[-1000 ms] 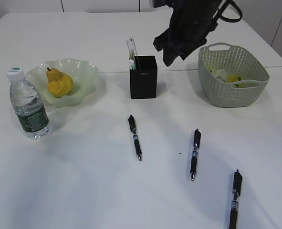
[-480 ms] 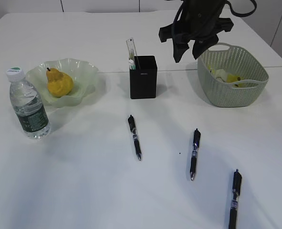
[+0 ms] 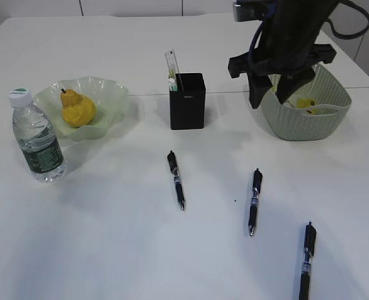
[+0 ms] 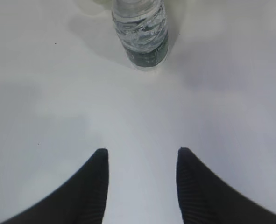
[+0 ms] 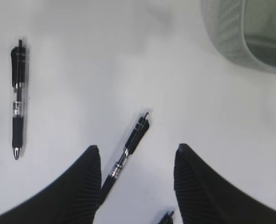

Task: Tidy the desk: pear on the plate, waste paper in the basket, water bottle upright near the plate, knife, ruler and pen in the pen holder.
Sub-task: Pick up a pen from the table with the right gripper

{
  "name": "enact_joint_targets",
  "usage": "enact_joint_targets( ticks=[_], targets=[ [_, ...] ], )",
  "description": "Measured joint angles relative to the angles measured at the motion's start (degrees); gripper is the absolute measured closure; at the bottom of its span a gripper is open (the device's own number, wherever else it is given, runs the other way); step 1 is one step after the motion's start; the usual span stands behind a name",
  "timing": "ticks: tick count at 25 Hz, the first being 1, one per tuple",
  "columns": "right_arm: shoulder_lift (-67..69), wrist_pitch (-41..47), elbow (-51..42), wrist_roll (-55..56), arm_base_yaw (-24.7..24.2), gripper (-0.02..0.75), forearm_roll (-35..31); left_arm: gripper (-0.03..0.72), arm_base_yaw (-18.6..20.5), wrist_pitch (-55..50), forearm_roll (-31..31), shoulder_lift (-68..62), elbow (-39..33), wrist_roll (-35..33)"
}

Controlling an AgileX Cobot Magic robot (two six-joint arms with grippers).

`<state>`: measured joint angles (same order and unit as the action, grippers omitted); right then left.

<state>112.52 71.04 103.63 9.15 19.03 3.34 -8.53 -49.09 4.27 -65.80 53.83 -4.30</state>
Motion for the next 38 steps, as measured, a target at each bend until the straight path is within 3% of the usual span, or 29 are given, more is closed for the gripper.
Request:
enact_joint_targets(
  ticks=[19,29,38],
  targets=[
    [-12.72,-0.66,-27.56,3.79,0.00,0.331,-5.35,0.358,0.00,-0.98,-0.10,0.00,0.00,0.00],
    [-13.53,-1.29,-37.86,3.92,0.00,0.332,-14.03,0.358,0.00,-1.21,-0.10,0.00,0.00,0.00],
    [-13.66,-4.50,-43.10,8.10,0.00,0.332,-13.81,0.358,0.00,-1.10,-0.10,0.00,0.00,0.00]
  ],
)
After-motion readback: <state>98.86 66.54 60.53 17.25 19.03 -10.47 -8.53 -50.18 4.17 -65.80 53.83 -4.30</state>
